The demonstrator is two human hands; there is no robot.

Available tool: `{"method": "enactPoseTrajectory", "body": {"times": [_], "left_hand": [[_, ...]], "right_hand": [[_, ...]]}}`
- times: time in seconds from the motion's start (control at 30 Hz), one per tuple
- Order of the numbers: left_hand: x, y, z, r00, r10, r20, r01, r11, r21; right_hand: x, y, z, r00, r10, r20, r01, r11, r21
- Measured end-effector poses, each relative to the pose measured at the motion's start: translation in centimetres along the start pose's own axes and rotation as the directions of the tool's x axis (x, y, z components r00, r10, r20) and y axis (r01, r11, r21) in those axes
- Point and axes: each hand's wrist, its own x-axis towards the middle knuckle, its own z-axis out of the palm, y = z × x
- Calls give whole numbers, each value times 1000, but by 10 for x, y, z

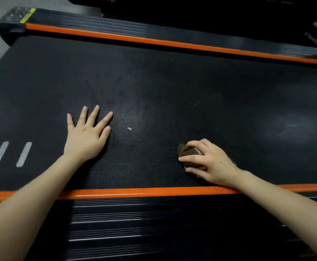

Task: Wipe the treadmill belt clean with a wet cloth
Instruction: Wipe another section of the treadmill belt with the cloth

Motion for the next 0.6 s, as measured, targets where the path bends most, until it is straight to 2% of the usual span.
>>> {"method": "enactPoseTrajectory", "body": {"times": [0.07,0.1,0.13,0.2,0.23,0.27,0.33,0.4,0.5,0.6], "left_hand": [[0,0,1,1000,-2,12,2,1000,4],[0,0,1,1000,-7,15,7,1000,0],[0,0,1,1000,-11,18,11,1000,-2],[1,1,1,999,-24,30,23,1000,5],[1,1,1,999,-33,35,33,999,9],[2,2,0,998,-41,43,40,999,12],[1,3,-1,998,-50,49,49,999,15],[1,5,-3,997,-54,49,53,998,17],[0,8,-5,996,-61,60,60,998,22],[-1,8,-5,998,-45,46,45,999,2]], "right_hand": [[16,12,3,997,-21,-73,19,999,-31],[30,18,3,990,59,-125,-65,997,-47],[47,22,2,963,199,-185,-210,977,-46],[75,26,5,846,467,-255,-491,871,-33],[84,21,9,816,510,-271,-539,841,-42],[88,9,15,827,483,-288,-515,856,-44],[88,-21,31,911,260,-320,-290,956,-47],[81,-39,39,960,71,-269,-91,994,-61],[79,-32,31,983,-14,-183,-5,995,-104],[70,-28,29,988,-30,-149,-8,968,-249]]}}
